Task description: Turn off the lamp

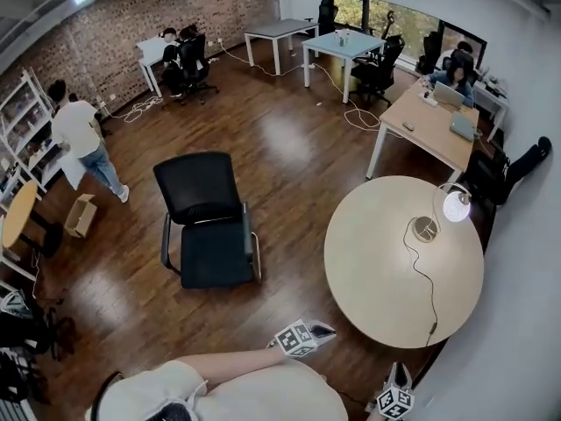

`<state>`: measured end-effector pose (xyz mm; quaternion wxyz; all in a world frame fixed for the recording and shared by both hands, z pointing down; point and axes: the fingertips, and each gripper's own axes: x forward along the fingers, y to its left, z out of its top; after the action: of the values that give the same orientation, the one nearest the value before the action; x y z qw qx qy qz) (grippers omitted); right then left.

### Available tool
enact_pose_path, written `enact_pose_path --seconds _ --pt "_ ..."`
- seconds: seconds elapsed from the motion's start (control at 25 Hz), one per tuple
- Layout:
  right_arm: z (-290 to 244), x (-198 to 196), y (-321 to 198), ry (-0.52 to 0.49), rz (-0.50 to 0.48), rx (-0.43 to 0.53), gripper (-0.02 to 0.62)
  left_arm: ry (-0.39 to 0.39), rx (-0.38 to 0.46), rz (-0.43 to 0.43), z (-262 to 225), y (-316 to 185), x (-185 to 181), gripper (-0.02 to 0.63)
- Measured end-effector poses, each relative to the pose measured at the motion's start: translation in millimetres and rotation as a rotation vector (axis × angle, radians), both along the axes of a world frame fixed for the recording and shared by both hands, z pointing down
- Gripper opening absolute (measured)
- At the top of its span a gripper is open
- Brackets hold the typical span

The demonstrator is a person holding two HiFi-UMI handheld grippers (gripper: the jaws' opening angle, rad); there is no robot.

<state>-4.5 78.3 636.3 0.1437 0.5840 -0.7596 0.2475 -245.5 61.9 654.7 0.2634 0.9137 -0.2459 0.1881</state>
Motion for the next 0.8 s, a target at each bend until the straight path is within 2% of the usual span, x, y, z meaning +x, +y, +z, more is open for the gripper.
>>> enact_pose_path --seconds 0.4,0.52,0.64,0.8 --pt "11 9 8 0.008 -0.037 0.006 0.058 -0.014 -0.01 -0.031 9 7 6 0.0" --pt "13 18 8 0.01 -0.025 0.008 0.058 -0.019 -0.005 -0.021 8 4 13 0.0" --pt "18 30 12 0.013 0.0 0.006 0.026 -0.026 0.002 -0.01 7 4 21 0.002" --pt "11 41 27 0.009 0.004 0.0 0.021 -0.044 0.012 -0.01 -14 20 27 0.002"
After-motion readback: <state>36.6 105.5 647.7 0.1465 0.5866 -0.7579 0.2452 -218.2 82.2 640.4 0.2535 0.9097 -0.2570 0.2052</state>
